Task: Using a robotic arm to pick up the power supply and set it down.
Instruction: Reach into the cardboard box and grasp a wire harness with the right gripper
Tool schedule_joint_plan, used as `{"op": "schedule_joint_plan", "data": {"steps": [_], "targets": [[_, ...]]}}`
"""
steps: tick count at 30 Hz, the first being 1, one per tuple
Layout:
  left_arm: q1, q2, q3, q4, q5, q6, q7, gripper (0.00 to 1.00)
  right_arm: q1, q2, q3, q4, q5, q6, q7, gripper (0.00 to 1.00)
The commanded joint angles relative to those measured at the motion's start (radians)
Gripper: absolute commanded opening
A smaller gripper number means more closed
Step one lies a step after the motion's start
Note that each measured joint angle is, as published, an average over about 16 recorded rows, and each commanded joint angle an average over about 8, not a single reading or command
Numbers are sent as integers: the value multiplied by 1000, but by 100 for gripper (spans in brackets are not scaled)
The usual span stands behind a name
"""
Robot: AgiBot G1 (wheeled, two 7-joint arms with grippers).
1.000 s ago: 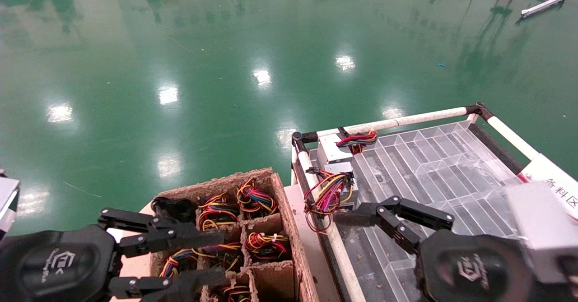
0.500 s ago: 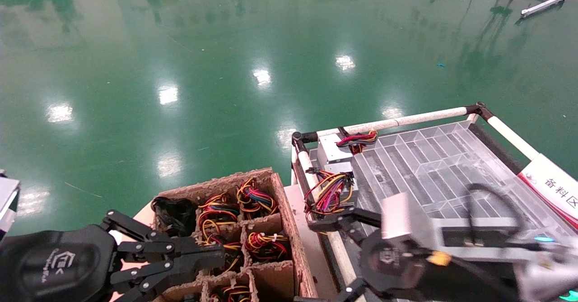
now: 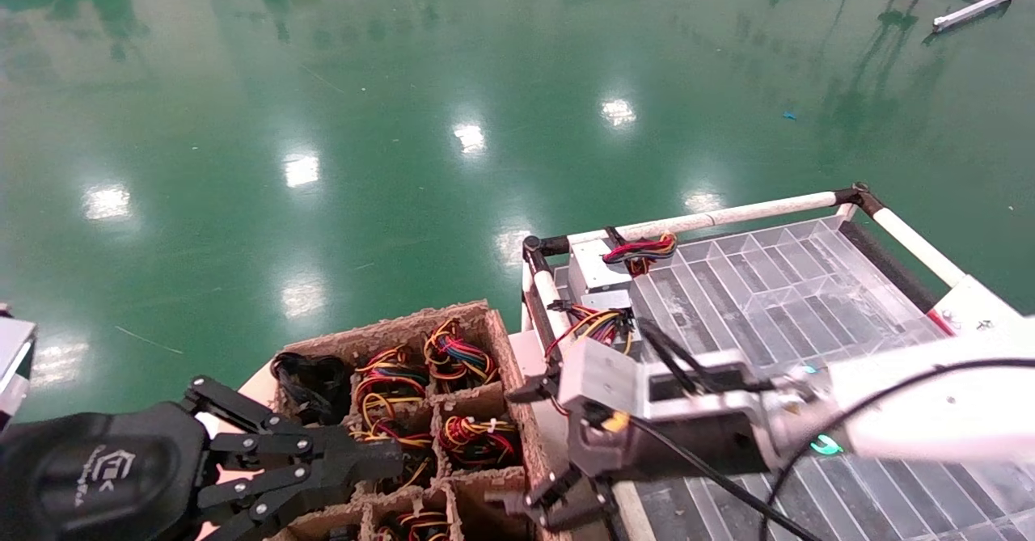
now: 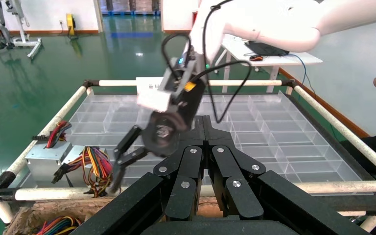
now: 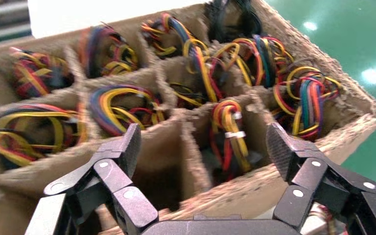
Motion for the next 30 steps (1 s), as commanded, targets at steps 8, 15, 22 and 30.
{"op": "schedule_joint_plan", "data": {"steps": [8, 15, 22, 30], "targets": [[0, 0, 0, 0, 0, 0, 0, 83, 77, -109, -40, -160, -71, 20, -81, 0], [0, 0, 0, 0, 0, 0, 0, 100, 106, -152, -59, -258, -98, 15, -132, 0], [0, 0, 0, 0, 0, 0, 0, 100, 126, -176, -77, -306, -125, 18, -149, 0], [0, 0, 1, 0, 0, 0, 0, 100, 136, -191, -87, -324, -140, 17, -150, 0]]}}
